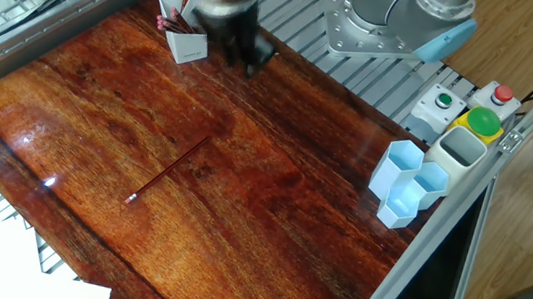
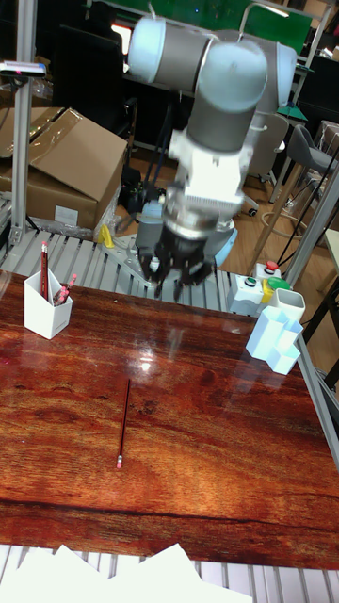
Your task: Put the pen into the pen holder
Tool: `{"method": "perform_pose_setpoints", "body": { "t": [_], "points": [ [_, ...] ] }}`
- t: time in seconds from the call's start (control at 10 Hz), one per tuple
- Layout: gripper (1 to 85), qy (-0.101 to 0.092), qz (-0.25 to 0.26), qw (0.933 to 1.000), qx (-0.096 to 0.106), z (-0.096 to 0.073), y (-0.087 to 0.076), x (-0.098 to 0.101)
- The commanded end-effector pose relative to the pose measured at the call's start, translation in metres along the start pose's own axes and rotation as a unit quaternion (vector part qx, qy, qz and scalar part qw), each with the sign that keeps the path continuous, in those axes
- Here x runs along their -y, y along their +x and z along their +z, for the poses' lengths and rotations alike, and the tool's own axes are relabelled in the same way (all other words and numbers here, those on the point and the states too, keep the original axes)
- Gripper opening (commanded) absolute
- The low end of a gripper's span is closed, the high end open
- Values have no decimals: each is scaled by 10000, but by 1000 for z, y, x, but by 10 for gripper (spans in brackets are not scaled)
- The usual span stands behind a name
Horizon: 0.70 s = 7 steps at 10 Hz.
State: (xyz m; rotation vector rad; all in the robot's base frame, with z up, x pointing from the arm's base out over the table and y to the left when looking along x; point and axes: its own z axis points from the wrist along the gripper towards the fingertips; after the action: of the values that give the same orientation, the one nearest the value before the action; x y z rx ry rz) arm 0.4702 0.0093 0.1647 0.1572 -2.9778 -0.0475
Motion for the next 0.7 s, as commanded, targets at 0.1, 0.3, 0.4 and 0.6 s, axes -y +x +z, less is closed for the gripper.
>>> {"method": "perform_pose_setpoints", "body": {
  "t": [0.1,0.3,0.4,0.6],
  "points": [
    [397,58,-16,9994,348,30,-63,10],
    [407,-100,-303,9994,126,28,-46,4],
    [423,-134,-297,9994,-78,28,-36,2],
    [403,3,-143,9999,-87,29,-35,9]
  ]
}}
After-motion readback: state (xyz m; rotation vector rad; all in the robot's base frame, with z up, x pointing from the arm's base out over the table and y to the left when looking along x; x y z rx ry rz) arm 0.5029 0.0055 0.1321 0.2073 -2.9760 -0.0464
